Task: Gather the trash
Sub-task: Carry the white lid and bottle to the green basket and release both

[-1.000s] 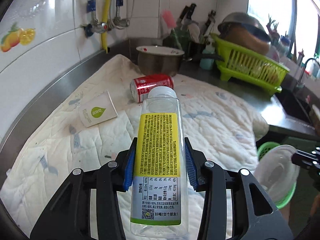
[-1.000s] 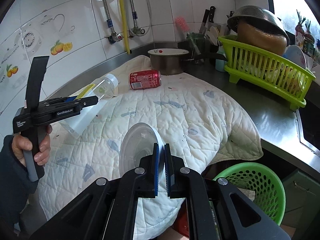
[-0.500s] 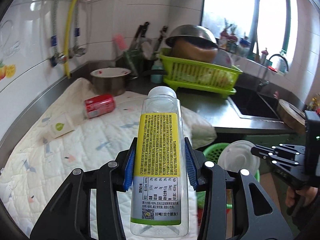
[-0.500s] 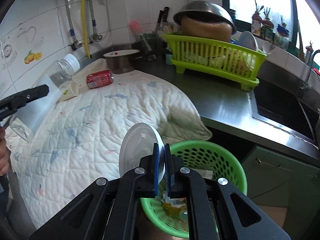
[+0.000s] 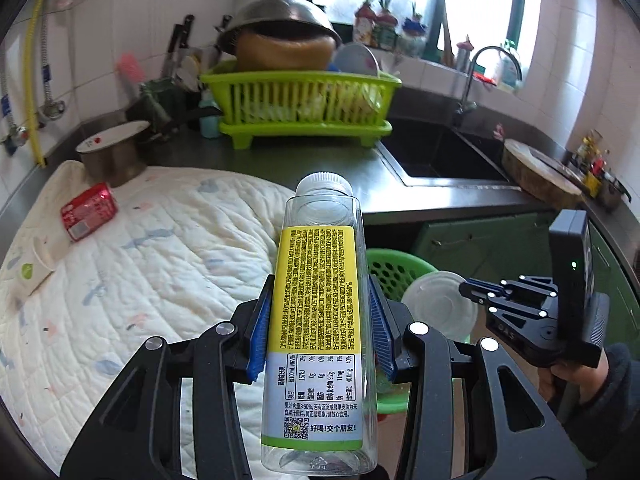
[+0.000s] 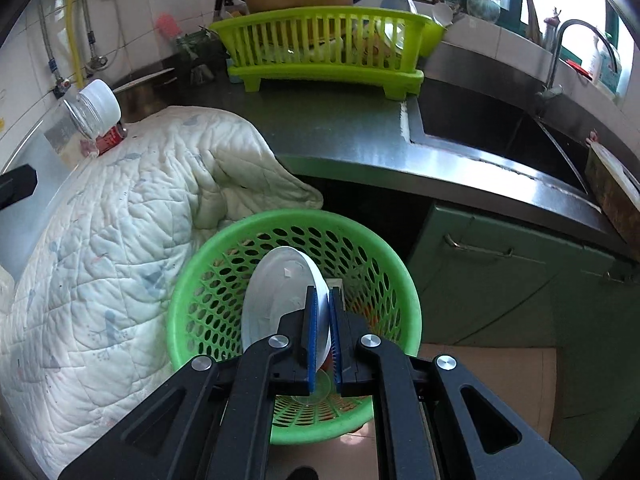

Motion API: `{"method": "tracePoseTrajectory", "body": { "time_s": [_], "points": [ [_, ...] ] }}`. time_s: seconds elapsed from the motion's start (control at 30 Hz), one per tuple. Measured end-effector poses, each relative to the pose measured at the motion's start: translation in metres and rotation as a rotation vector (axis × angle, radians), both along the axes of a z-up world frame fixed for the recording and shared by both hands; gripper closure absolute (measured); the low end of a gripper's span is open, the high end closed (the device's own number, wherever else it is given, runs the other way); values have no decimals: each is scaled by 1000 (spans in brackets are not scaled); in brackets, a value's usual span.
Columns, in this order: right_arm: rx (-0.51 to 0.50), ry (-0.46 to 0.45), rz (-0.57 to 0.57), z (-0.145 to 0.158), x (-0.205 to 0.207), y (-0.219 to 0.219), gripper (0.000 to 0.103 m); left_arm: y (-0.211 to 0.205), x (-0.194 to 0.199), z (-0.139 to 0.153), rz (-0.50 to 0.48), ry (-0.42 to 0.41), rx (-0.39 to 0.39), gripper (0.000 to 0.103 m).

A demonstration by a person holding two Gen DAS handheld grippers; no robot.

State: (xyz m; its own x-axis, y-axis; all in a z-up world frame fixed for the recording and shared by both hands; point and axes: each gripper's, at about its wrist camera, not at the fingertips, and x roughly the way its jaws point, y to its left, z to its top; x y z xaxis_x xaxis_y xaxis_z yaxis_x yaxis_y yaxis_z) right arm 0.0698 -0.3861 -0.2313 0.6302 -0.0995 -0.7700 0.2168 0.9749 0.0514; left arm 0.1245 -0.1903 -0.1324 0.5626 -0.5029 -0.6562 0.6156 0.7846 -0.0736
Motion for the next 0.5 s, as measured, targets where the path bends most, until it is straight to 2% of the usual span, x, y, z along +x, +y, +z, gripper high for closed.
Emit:
{"method": "tracePoseTrajectory", "body": {
  "time_s": [0.03,0.1,0.17,0.23,0.5],
  "points": [
    [10,7,-1,-4,1,-2,93,-5,0,-4,-11,6,7,61],
    [17,13,-14,-9,1,-5,77,-14,-1,-11,-26,16,26,61],
    [33,7,-11,-11,-2,-5,75,-21,-1,-19,-43,35,35,61],
    [29,-3,-18,-9,-8,-5,68,-28,1,-26,-55,54,51,61],
    [31,-80,-60,17,-30,-9,54,-60,5,-55,-121,152,78,60]
  ]
}}
